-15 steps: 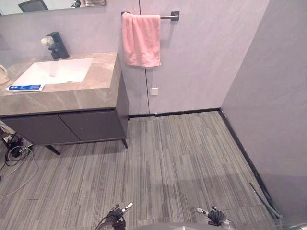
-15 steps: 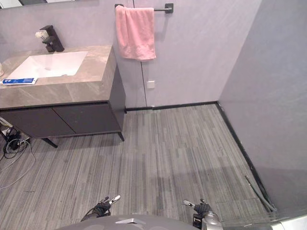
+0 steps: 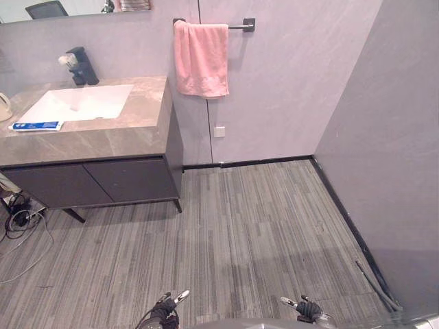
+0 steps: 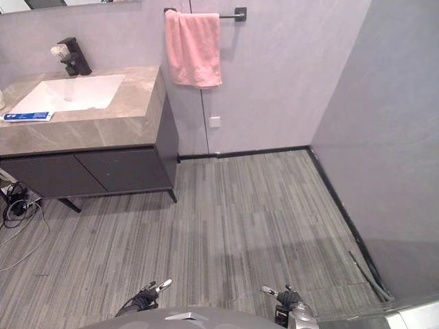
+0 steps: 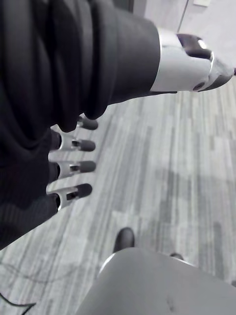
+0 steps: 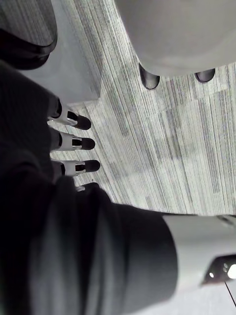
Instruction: Organize washtable
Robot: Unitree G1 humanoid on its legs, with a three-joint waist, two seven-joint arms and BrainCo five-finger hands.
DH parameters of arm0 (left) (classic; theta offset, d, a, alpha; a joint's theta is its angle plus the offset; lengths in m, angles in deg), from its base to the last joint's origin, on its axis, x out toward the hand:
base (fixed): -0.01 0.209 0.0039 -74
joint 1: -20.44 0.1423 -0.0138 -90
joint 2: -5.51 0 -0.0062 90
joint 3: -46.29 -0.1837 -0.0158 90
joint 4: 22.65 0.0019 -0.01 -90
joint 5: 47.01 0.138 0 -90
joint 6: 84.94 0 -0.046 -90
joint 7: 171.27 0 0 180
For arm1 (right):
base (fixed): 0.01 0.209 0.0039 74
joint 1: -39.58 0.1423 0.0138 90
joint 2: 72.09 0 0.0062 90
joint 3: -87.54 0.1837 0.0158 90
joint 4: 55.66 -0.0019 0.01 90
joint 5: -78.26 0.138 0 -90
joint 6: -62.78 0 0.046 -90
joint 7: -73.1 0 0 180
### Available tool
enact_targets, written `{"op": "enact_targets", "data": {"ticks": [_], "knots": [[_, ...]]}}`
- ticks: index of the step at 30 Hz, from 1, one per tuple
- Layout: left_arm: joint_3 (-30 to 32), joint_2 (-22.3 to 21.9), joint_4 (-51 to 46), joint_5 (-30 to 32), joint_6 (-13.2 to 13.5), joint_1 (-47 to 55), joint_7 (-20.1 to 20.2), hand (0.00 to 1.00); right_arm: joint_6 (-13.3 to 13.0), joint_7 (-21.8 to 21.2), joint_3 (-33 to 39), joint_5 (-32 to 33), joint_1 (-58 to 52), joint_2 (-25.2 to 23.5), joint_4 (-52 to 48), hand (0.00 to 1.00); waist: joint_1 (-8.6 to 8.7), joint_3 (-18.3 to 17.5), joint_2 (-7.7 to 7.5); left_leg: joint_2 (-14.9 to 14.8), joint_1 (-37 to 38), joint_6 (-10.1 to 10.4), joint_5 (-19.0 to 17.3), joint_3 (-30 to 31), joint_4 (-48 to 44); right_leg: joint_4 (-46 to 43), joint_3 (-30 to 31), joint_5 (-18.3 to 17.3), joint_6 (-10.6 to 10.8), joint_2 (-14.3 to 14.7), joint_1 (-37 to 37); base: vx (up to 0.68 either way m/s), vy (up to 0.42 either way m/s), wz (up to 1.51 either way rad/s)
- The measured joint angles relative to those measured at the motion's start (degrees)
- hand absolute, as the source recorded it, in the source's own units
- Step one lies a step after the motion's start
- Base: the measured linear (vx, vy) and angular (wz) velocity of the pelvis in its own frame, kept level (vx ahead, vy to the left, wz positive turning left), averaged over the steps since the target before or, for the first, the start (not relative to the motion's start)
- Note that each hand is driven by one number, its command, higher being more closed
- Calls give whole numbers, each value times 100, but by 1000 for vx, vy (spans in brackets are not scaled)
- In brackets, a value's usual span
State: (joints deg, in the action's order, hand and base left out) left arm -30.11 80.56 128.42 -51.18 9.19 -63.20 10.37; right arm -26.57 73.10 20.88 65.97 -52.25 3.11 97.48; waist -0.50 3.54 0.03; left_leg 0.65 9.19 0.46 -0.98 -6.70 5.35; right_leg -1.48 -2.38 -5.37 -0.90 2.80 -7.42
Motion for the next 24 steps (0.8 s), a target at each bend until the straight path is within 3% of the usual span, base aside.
{"op": "enact_targets", "data": {"ticks": [24], "knots": [[-7,16,18,-2,-1,-56,5,0,-10,0,-64,220,17,-5,1,0,-4,113,-2,0,2,4,-3,0,2,9,1,-4,-4,1,-10,0,0,0]]}}
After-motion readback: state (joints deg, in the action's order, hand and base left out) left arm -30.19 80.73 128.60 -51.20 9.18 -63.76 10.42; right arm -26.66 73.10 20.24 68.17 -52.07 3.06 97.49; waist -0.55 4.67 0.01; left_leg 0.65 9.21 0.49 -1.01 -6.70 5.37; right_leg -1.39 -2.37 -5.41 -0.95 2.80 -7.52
